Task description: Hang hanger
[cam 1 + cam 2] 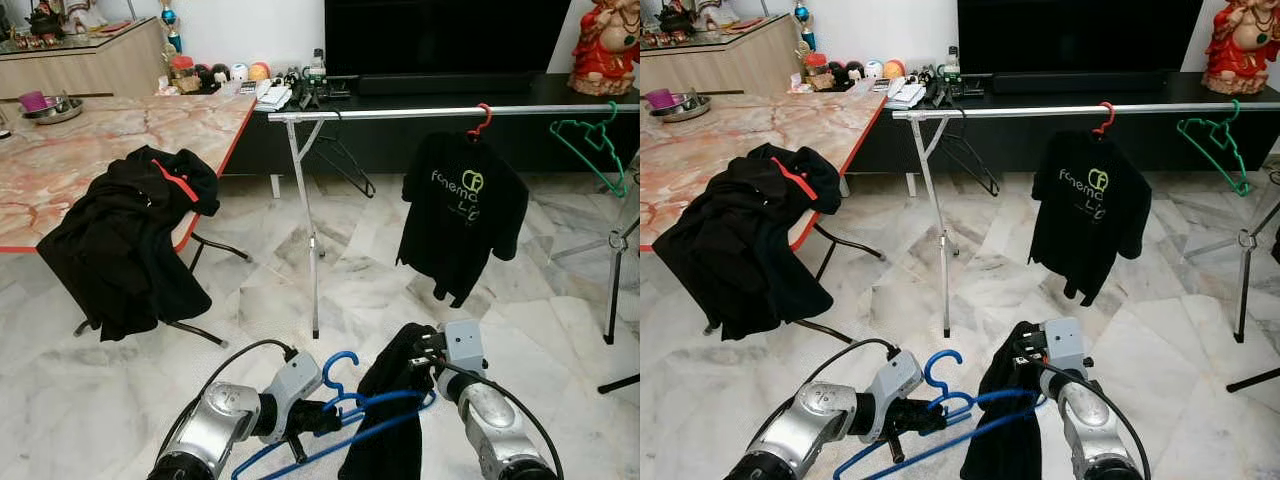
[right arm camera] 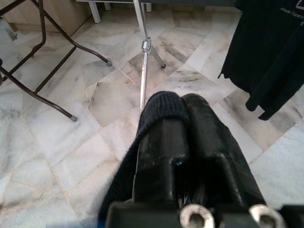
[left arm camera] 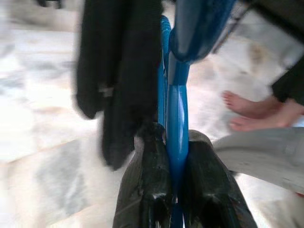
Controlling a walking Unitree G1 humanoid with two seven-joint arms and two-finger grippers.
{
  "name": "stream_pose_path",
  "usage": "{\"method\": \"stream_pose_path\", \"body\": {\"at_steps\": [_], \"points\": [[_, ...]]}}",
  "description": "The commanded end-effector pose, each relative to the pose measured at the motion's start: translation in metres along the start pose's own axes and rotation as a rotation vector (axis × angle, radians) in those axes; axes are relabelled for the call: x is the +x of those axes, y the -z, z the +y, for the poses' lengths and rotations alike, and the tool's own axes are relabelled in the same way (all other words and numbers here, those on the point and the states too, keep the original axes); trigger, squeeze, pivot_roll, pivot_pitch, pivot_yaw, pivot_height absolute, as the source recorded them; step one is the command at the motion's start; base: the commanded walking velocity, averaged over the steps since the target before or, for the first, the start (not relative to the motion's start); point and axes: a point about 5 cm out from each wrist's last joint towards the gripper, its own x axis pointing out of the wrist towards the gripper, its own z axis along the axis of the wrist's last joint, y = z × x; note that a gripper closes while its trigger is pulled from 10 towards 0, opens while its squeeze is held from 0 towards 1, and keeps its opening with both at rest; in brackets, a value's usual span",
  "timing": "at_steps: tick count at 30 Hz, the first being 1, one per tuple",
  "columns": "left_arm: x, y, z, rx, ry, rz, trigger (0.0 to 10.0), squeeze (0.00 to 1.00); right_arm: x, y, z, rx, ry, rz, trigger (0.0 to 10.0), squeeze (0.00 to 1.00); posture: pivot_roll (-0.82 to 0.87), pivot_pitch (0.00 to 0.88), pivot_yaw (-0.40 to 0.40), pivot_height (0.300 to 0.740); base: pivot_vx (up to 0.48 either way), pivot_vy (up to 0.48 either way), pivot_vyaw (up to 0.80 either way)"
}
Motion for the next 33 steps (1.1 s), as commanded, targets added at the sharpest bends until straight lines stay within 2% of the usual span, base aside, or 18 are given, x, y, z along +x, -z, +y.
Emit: {"method": "stream_pose_path", "body": {"at_steps": [1,6,14,21,24,26,30,33], "points": [[-0.005,0.005,0.004,0.017,-0.032,0.031,10.0,0.0,-0.001,0.002,0.0,0.011,0.006,0.003,10.0,0.0,0.06,0.0,0.031,0.74,0.0,0.0,0.0],[-0.009,0.01,0.008,0.033,-0.091,0.061,10.0,0.0,-0.002,0.004,0.0,0.015,0.007,0.009,10.0,0.0,0.07,0.0,0.029,0.74,0.0,0.0,0.0],[-0.003,0.0,0.003,-0.002,-0.07,-0.005,10.0,0.0,-0.002,0.005,0.003,0.022,-0.005,0.012,10.0,0.0,0.07,0.0,0.026,0.74,0.0,0.0,0.0],[-0.003,-0.002,0.0,-0.014,-0.046,-0.017,10.0,0.0,-0.003,0.008,0.002,0.024,-0.005,0.025,10.0,0.0,0.07,0.0,0.026,0.74,0.0,0.0,0.0],[-0.004,-0.003,0.005,-0.014,-0.108,-0.025,10.0,0.0,-0.003,0.009,0.002,0.027,-0.004,0.027,10.0,0.0,0.07,0.002,0.026,0.74,0.0,0.0,0.0],[-0.004,-0.007,0.012,-0.018,-0.187,-0.048,10.0,0.0,-0.003,0.009,0.003,0.031,-0.005,0.026,10.0,0.0,0.07,0.006,0.026,0.74,0.0,0.0,0.0],[-0.004,-0.01,0.014,-0.028,-0.204,-0.07,10.0,0.0,-0.003,0.009,0.004,0.033,-0.008,0.028,10.0,0.0,0.07,0.009,0.028,0.74,0.0,0.0,0.0],[-0.003,-0.011,0.011,-0.044,-0.173,-0.084,10.0,0.0,-0.003,0.009,0.005,0.037,-0.01,0.028,10.0,0.0,0.07,0.012,0.028,0.74,0.0,0.0,0.0]]}}
